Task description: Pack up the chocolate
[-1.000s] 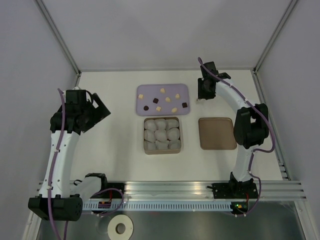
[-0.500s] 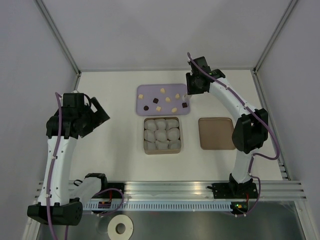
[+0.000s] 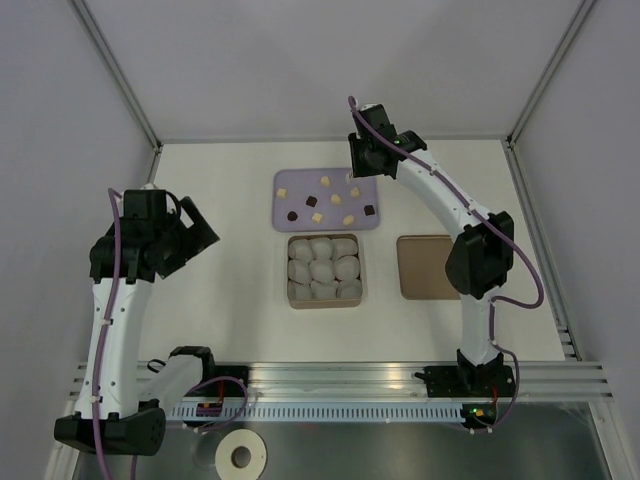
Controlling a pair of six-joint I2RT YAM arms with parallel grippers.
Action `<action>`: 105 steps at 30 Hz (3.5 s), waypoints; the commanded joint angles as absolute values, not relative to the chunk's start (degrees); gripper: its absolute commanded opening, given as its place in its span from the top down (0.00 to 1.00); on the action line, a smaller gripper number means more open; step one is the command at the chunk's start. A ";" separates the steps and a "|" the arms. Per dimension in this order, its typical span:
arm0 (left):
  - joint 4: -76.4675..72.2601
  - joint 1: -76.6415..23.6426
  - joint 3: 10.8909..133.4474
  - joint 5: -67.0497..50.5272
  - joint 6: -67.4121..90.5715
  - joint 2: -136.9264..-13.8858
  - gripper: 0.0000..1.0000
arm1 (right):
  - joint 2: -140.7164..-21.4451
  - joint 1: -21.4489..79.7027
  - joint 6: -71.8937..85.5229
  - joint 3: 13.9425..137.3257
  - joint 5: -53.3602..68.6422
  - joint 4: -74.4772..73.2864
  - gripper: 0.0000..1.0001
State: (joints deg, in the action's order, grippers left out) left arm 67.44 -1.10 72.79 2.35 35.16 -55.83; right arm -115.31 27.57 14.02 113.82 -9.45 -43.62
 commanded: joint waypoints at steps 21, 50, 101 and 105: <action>65.39 -1.23 71.02 1.23 36.30 -55.72 0.01 | -128.06 28.30 15.38 123.66 -14.76 -44.56 0.61; 64.51 -1.23 70.93 1.85 35.51 -56.25 0.00 | -128.85 28.21 16.17 123.40 -15.47 -43.85 0.61; 62.49 -1.23 71.28 2.11 33.58 -58.10 0.00 | -125.16 28.30 19.86 116.72 -13.89 -44.03 0.65; 62.58 -1.23 71.19 2.11 33.40 -58.09 0.00 | -125.68 28.30 19.86 117.24 -13.97 -44.30 0.64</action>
State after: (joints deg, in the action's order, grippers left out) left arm 64.58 -1.10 70.85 2.44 35.11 -58.15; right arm -126.41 28.27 19.33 116.05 -13.76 -44.91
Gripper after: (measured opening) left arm 0.993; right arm 0.360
